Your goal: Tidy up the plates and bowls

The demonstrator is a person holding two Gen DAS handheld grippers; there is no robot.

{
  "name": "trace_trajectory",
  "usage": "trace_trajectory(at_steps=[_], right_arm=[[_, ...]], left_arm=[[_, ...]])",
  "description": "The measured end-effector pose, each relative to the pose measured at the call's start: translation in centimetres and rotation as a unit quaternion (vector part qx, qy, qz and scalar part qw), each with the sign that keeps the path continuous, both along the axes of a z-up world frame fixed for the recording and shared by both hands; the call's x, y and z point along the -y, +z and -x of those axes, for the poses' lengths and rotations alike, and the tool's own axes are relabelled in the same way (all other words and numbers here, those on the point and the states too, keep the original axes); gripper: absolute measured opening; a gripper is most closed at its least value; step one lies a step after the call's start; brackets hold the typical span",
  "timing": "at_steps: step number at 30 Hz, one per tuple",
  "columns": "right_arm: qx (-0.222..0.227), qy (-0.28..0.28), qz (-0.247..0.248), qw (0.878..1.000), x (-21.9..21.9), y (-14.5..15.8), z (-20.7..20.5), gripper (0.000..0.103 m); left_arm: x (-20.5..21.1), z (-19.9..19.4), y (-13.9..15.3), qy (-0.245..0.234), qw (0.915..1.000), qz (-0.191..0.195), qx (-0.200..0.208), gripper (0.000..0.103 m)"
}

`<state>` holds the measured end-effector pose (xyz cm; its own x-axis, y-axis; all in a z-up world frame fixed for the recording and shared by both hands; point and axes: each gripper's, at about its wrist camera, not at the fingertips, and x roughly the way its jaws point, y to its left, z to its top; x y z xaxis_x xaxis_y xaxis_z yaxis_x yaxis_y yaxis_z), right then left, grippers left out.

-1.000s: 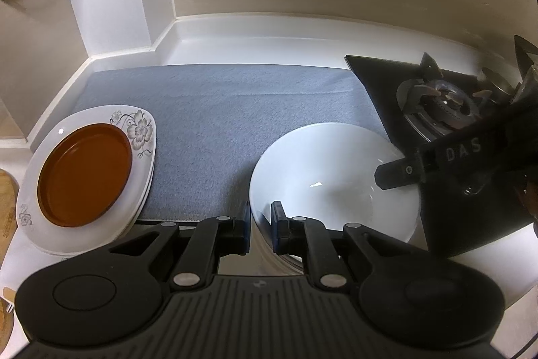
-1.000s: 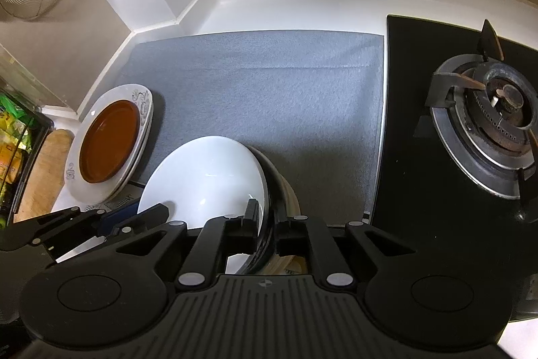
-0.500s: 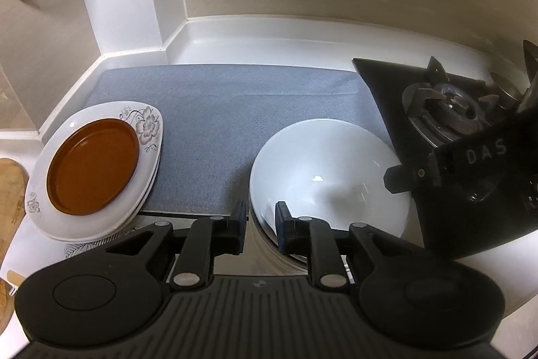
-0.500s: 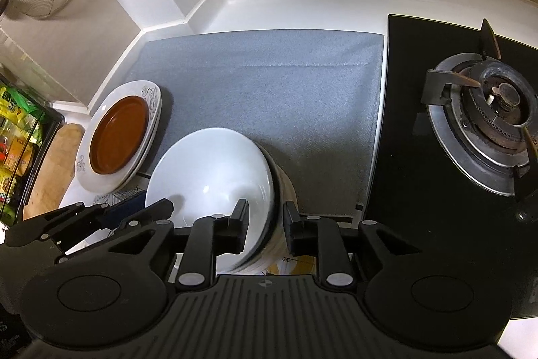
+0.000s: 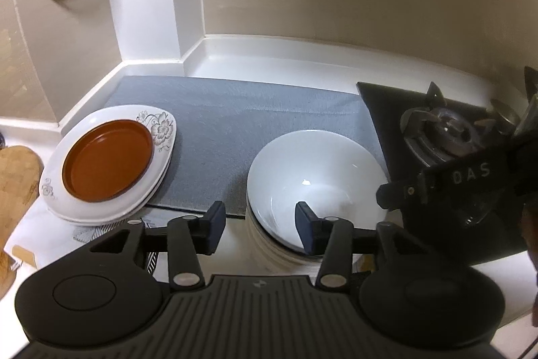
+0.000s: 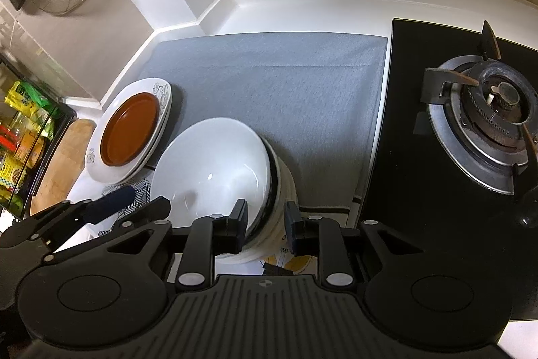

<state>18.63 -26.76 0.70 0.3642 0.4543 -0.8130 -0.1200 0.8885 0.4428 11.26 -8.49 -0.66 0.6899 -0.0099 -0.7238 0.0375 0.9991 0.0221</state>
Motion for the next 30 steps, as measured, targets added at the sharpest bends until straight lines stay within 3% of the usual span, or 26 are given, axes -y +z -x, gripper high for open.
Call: trace_trajectory(at_steps=[7,16,20,30], right_arm=[[0.014,-0.009,-0.002,1.0,0.1,-0.3,0.8,0.055],[0.017,-0.026,0.009,0.999,-0.4,-0.6,0.4,0.058],[0.003,-0.035,0.016,0.999,-1.1,-1.1,-0.1,0.062],[-0.035,-0.071,0.034,0.996,-2.0,-2.4,-0.7,0.062]], left_arm=[[-0.5,0.9,0.3,0.015,0.9997,0.02,0.002,0.07],[-2.2,-1.1,0.5,0.012,0.998,0.062,0.006,0.086],[-2.9,-3.0,-0.2,0.006,0.9947,0.1,-0.025,0.088],[-4.5,-5.5,-2.8,-0.016,0.9849,0.15,-0.085,0.089]])
